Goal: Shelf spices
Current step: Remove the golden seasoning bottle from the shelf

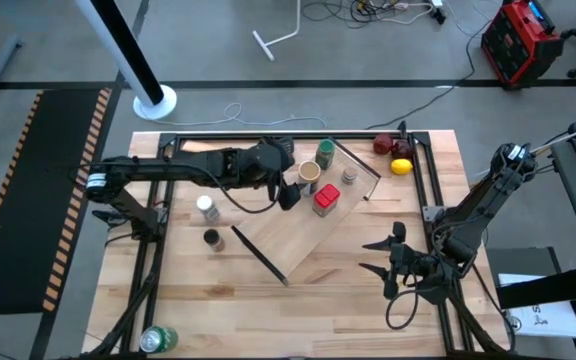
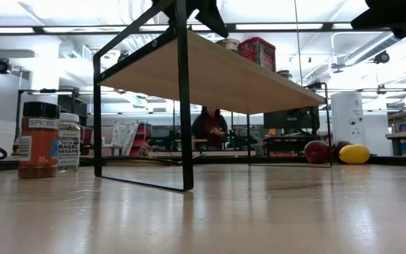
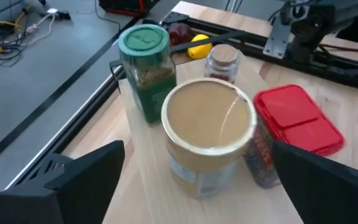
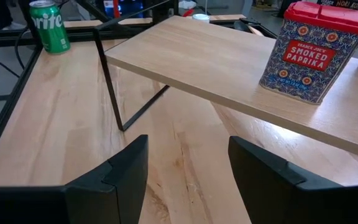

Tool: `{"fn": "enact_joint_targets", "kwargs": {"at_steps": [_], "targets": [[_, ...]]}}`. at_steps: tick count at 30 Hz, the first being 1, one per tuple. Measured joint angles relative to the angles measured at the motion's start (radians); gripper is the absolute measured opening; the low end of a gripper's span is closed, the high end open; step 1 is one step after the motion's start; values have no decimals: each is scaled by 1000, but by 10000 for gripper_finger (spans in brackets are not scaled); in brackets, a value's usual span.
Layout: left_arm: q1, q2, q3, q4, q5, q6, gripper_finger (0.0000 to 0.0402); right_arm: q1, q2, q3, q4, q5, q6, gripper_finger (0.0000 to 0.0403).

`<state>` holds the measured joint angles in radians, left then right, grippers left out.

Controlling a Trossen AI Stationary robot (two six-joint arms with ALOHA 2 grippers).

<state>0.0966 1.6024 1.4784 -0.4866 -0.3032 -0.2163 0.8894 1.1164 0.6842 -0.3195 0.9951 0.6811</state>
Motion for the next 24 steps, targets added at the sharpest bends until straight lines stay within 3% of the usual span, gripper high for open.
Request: {"fn": "enact_joint_targets", "kwargs": {"at_steps": [24], "targets": [[20, 83, 0, 170, 106, 25, 386, 0, 0, 0, 3, 0, -3, 199]]}}
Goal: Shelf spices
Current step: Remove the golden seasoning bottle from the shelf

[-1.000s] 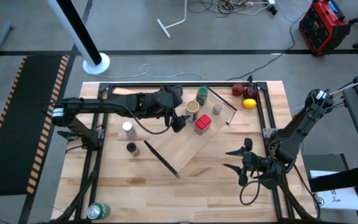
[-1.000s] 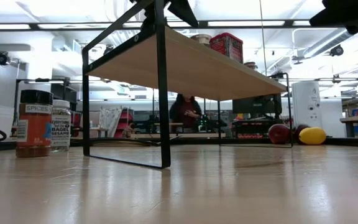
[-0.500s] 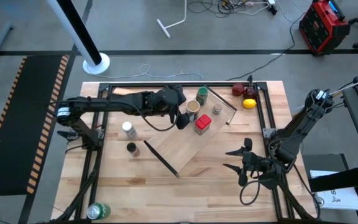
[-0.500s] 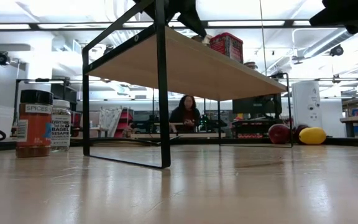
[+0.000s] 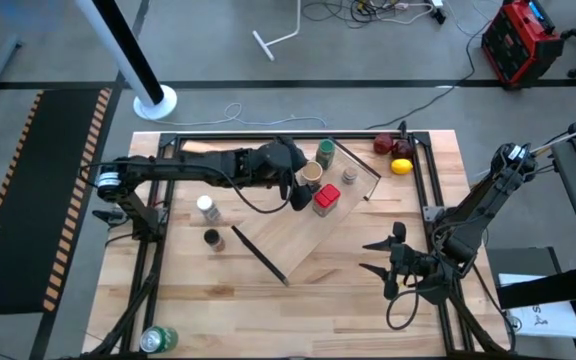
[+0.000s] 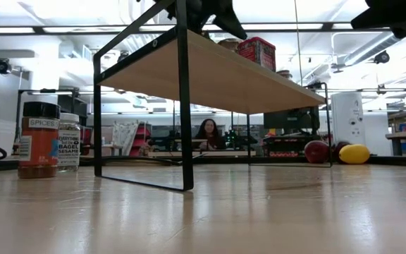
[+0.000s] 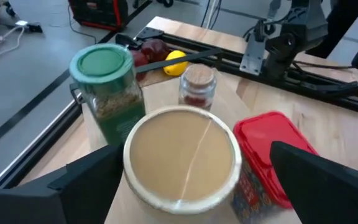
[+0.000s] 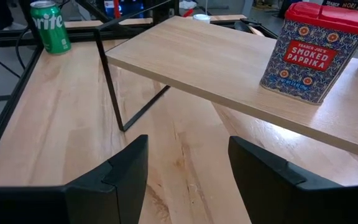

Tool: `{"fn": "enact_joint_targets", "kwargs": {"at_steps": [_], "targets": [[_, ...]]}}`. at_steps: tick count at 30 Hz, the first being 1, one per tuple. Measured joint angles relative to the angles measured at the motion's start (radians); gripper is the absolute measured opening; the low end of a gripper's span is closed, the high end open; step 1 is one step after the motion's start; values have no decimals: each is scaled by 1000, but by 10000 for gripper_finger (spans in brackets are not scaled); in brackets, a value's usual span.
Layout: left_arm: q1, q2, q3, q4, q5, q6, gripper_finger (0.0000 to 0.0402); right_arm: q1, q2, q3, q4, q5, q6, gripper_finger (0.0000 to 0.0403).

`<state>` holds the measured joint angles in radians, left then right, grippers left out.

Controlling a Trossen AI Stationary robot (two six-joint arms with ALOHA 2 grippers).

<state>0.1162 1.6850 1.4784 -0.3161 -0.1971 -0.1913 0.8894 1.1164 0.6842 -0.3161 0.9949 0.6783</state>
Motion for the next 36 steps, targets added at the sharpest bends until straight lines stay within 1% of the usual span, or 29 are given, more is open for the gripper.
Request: {"fn": "enact_joint_targets", "kwargs": {"at_steps": [8, 15, 22, 24, 27, 36], "targets": [[0, 12, -1, 11, -81, 0, 375, 0, 0, 0, 0, 0, -2, 199], [0, 25, -1, 28, -83, 0, 366, 0, 0, 0, 1, 0, -1, 199], [2, 50, -2, 53, -84, 20, 367, 0, 0, 0, 1, 0, -6, 199], [3, 52, -2, 58, -100, 26, 365, 0, 0, 0, 0, 0, -8, 199], [4, 56, -2, 57, -134, 26, 359, 0, 0, 0, 0, 0, -8, 199], [7, 76, -2, 52, -135, 26, 323, 0, 0, 0, 7, -1, -7, 199]]}}
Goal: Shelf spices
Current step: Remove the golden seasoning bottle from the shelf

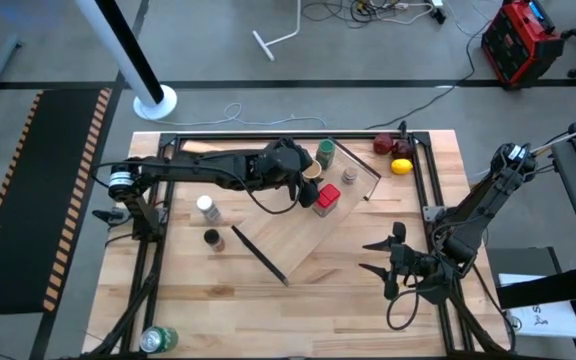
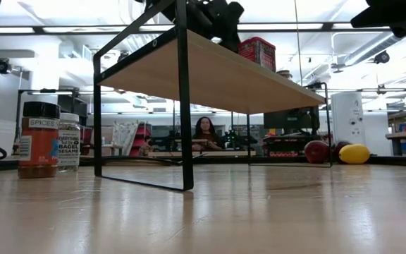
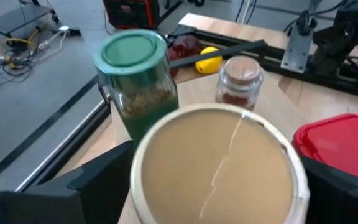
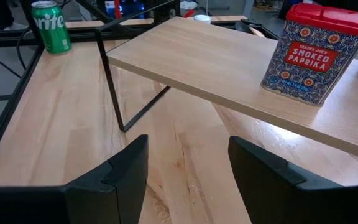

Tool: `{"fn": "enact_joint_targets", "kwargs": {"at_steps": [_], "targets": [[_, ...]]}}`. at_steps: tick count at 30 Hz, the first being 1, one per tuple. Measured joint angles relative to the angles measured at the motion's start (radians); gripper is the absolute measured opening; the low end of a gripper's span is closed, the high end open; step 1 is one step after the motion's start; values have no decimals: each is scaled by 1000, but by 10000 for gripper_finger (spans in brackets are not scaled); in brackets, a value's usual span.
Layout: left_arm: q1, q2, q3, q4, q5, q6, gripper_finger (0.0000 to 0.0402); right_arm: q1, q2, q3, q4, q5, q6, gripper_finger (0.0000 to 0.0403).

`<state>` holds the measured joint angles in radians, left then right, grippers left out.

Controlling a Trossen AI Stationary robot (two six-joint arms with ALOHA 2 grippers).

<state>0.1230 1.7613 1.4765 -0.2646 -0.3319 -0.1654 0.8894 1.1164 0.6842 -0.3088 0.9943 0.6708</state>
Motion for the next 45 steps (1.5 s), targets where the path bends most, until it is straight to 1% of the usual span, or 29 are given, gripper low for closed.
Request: {"fn": "enact_joint_targets", "kwargs": {"at_steps": [8, 12, 17, 26, 30, 34, 39, 41, 45], "targets": [[0, 11, 0, -19, 2, 0, 262, 0, 0, 0, -1, 0, -8, 199], [0, 4, 0, -39, 5, 0, 261, 0, 0, 0, 0, 0, -8, 199], [0, -31, 0, -132, 28, 6, 261, 0, 0, 0, -1, 0, -6, 199], [0, -139, 0, -383, 29, 22, 261, 0, 0, -3, -3, -2, -8, 199], [0, -190, 0, -447, 27, 4, 261, 0, 0, -3, 0, -2, -6, 199], [-2, -235, -10, -469, 10, -8, 261, 0, 0, -3, 0, -3, -2, 199], [-2, -300, -80, -475, -4, -25, 261, 0, 0, -3, 0, -3, 2, 199], [-2, -332, -137, -459, -23, -36, 261, 0, 0, -3, 0, -3, 2, 199], [7, -411, -286, -375, -47, -63, 261, 0, 0, -3, 0, -3, 0, 199]]}}
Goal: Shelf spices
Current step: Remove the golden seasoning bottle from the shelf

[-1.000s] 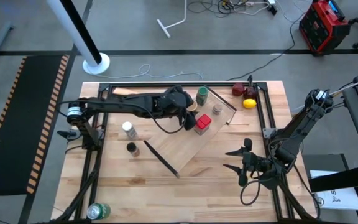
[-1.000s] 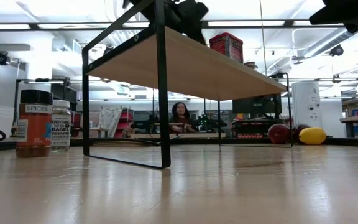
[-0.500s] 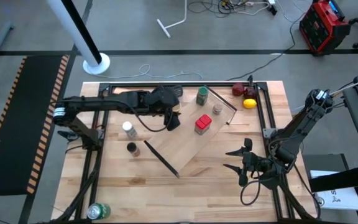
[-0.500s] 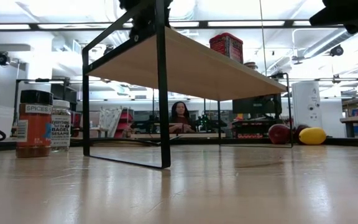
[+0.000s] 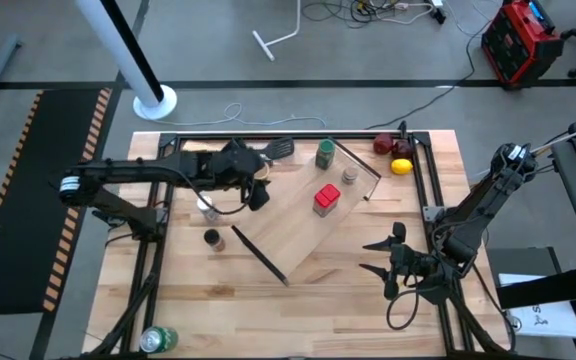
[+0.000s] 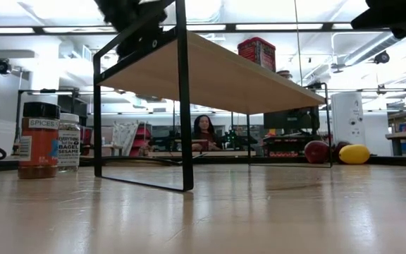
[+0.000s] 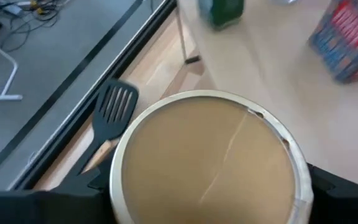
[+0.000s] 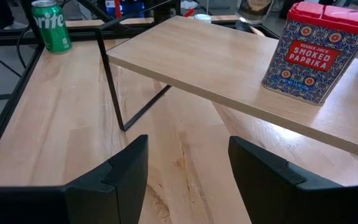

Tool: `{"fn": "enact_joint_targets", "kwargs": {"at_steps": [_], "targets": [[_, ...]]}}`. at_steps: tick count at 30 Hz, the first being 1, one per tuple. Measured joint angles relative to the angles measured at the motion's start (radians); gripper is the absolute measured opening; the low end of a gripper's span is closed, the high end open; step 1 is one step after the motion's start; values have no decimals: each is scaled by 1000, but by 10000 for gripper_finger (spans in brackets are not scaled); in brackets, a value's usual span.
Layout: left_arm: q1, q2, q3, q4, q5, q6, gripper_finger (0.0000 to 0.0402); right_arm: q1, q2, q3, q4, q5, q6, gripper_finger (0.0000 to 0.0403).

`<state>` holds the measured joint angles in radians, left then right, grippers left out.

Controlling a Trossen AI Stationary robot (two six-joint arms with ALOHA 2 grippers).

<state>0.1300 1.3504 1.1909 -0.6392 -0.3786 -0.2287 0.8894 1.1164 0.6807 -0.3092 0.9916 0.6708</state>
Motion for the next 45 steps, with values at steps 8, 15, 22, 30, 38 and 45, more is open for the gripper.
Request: {"fn": "enact_joint_targets", "kwargs": {"at_steps": [8, 15, 22, 30, 38, 45], "targets": [[118, -112, -224, 173, 54, -54, 263, 0, 0, 0, 6, 1, 0, 199], [249, -78, -263, 187, 195, -61, 263, 0, 0, 0, 8, 3, -1, 199], [263, -11, -264, 188, 224, -44, 263, 0, 0, -10, 4, 2, 2, 199], [263, 47, -277, 235, 242, -45, 263, 0, 0, -14, 5, 0, 11, 199], [262, 45, -401, 417, 242, -81, 263, 0, 0, -14, 6, 0, 10, 199], [260, 42, -543, 606, 241, -140, 266, 0, 0, -14, 6, 0, 9, 199]]}}
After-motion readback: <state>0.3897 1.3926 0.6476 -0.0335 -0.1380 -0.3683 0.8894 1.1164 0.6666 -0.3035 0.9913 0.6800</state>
